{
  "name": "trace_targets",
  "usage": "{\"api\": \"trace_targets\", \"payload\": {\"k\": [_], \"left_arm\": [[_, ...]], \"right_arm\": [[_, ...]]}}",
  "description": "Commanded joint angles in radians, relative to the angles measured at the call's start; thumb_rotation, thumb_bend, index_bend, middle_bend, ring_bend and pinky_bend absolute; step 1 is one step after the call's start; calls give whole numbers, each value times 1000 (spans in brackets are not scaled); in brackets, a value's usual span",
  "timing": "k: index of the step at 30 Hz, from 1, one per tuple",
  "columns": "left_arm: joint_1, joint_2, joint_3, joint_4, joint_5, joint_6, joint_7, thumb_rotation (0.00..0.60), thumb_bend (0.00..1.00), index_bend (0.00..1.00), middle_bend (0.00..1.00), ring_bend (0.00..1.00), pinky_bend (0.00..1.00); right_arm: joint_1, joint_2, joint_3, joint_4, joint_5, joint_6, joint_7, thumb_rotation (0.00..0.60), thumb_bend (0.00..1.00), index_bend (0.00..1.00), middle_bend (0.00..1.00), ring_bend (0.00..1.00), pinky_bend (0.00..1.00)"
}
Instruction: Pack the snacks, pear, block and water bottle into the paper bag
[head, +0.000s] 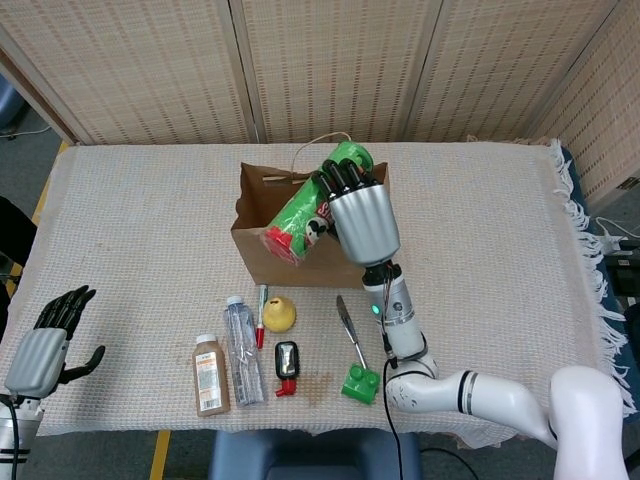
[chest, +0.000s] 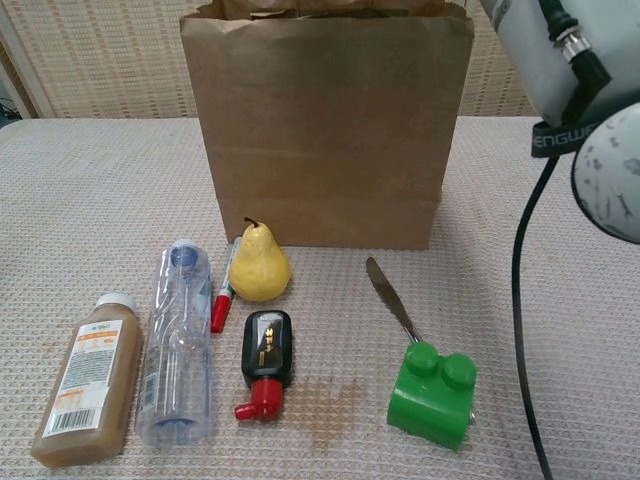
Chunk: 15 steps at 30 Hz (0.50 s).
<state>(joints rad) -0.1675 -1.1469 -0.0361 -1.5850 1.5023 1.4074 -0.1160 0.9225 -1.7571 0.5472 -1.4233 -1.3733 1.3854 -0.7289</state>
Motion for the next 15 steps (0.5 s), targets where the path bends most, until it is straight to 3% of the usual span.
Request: {"api": "trace_targets", "payload": {"k": [1,5,11,15], "left_arm": [[-1,1,0,0,-1,-2,-2,600,344,0,0,0,69],[-2,3,3,-5,1,-7,-6,600,344,0,0,0,69],[-1,6,3,-9,-1,-7,-8,600,344,0,0,0,69],[-1,7,4,-10,-1,-9,-9,600,343,0,0,0,69]], "right_arm": [[7,-10,4,7,26,5,-47,600,281,686,614,637,698],[22,-21,-22,26,58,25,-279,600,281,686,614,637,698],[41,-5,-64,23,46,45,-498,600,281,690,614,637,698],[50,12,-85,22,19,58,-567,600,281,694,614,637,698]]}}
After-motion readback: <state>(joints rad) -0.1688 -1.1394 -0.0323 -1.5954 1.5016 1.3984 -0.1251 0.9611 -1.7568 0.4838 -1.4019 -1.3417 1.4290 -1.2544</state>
